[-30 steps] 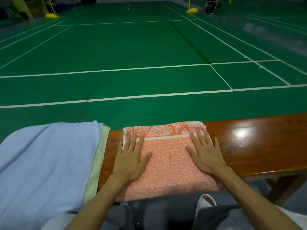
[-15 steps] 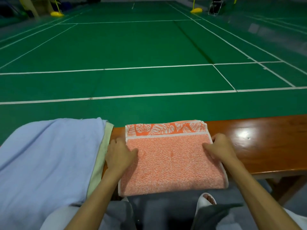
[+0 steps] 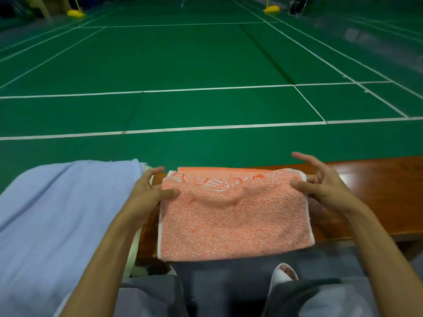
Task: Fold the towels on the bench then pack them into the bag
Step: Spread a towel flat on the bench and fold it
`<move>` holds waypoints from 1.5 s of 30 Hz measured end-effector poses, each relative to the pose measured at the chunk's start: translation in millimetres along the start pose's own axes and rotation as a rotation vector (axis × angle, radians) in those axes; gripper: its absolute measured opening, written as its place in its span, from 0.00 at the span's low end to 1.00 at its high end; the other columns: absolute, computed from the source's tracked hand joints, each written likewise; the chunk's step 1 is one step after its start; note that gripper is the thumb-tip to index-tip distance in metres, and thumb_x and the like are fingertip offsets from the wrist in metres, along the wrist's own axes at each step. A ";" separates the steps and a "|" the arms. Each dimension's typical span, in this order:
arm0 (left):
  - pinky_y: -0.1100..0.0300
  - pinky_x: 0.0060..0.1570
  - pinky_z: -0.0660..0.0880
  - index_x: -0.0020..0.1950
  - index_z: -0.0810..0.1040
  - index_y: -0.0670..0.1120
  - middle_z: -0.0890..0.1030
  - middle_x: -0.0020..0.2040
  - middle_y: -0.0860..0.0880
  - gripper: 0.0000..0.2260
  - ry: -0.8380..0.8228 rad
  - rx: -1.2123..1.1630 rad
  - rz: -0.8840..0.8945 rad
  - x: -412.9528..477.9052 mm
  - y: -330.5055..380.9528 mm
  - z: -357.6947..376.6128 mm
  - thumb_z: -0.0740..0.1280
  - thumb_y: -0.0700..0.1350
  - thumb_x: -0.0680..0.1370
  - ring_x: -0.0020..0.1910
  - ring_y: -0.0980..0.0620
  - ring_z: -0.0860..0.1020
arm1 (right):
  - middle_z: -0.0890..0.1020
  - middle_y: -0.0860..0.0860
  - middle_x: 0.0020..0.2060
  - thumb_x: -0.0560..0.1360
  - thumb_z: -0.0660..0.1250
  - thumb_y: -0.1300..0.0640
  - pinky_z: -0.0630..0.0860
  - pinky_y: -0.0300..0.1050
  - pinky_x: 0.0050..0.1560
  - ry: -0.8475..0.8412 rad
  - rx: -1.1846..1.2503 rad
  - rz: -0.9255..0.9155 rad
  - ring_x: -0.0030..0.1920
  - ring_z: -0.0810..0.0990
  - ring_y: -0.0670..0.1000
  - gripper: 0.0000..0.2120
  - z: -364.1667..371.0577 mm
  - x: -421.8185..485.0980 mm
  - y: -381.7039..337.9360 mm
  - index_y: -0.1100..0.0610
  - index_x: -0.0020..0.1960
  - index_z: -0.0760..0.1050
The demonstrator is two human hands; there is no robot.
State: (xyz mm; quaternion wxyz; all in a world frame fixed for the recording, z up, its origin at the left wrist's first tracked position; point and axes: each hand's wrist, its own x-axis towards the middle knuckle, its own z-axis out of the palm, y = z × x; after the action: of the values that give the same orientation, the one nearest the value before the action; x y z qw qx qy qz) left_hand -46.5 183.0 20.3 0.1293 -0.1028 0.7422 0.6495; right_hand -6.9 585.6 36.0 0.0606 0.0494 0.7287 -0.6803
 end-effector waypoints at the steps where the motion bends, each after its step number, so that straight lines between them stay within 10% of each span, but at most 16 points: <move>1: 0.50 0.48 0.84 0.66 0.77 0.50 0.87 0.52 0.43 0.25 -0.062 0.017 0.022 -5.1 5.5 -4.7 0.76 0.33 0.72 0.51 0.42 0.86 | 0.86 0.63 0.40 0.74 0.69 0.72 0.83 0.44 0.39 -0.063 -0.029 -0.007 0.40 0.86 0.56 0.28 -3.9 -4.1 -7.6 0.52 0.71 0.73; 6: 0.51 0.51 0.83 0.55 0.84 0.43 0.88 0.45 0.42 0.13 -0.117 0.267 0.102 -10.2 30.7 -23.2 0.76 0.34 0.72 0.47 0.43 0.87 | 0.87 0.61 0.42 0.75 0.70 0.68 0.83 0.49 0.52 -0.041 -0.247 -0.005 0.47 0.85 0.61 0.17 -11.1 -1.8 -34.8 0.63 0.63 0.79; 15: 0.69 0.30 0.74 0.45 0.88 0.47 0.84 0.33 0.53 0.07 0.308 0.619 0.602 0.4 81.2 -25.2 0.82 0.43 0.69 0.31 0.60 0.81 | 0.85 0.40 0.32 0.75 0.74 0.62 0.74 0.30 0.34 0.161 -0.646 -0.330 0.32 0.80 0.37 0.04 -16.1 24.3 -84.1 0.54 0.48 0.85; 20: 0.53 0.39 0.79 0.46 0.89 0.48 0.85 0.42 0.53 0.08 0.356 0.779 0.639 -16.5 30.5 -32.3 0.83 0.45 0.68 0.41 0.53 0.81 | 0.87 0.40 0.39 0.71 0.78 0.64 0.79 0.35 0.42 0.120 -0.642 -0.354 0.38 0.82 0.38 0.13 -15.3 6.0 -57.6 0.45 0.46 0.85; 25: 0.64 0.44 0.75 0.58 0.83 0.58 0.75 0.54 0.57 0.22 0.012 1.289 0.262 -39.0 -33.3 -13.9 0.78 0.65 0.68 0.52 0.55 0.75 | 0.86 0.42 0.53 0.66 0.78 0.57 0.82 0.49 0.57 -0.129 -0.935 0.100 0.51 0.84 0.43 0.21 -20.8 -14.8 32.4 0.30 0.45 0.81; 30: 0.49 0.68 0.72 0.73 0.74 0.54 0.71 0.74 0.53 0.27 0.127 1.146 0.369 -32.9 -31.2 10.7 0.65 0.66 0.78 0.70 0.50 0.71 | 0.82 0.50 0.60 0.72 0.71 0.58 0.77 0.46 0.57 0.079 -1.098 0.062 0.59 0.80 0.52 0.18 -0.9 -12.7 43.3 0.47 0.61 0.82; 37: 0.44 0.81 0.41 0.84 0.44 0.58 0.40 0.84 0.53 0.30 -0.056 1.163 0.559 7.0 -54.3 84.5 0.44 0.65 0.84 0.82 0.50 0.35 | 0.38 0.48 0.82 0.78 0.41 0.29 0.41 0.62 0.80 -0.025 -1.218 -0.147 0.82 0.38 0.54 0.37 104.2 14.1 62.0 0.43 0.83 0.43; 45: 0.43 0.80 0.37 0.83 0.39 0.61 0.35 0.82 0.54 0.36 -0.016 1.249 0.526 24.4 -91.2 84.3 0.32 0.74 0.77 0.81 0.51 0.32 | 0.35 0.44 0.81 0.79 0.34 0.28 0.32 0.63 0.78 0.009 -1.325 -0.159 0.80 0.30 0.52 0.34 111.2 22.4 101.9 0.38 0.81 0.36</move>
State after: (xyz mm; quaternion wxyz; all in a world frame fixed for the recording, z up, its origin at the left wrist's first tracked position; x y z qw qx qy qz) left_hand -35.3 254.6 -83.5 0.0076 0.1798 0.9776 0.1095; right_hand -10.9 481.5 -75.4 0.0249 -0.0493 0.9943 -0.0908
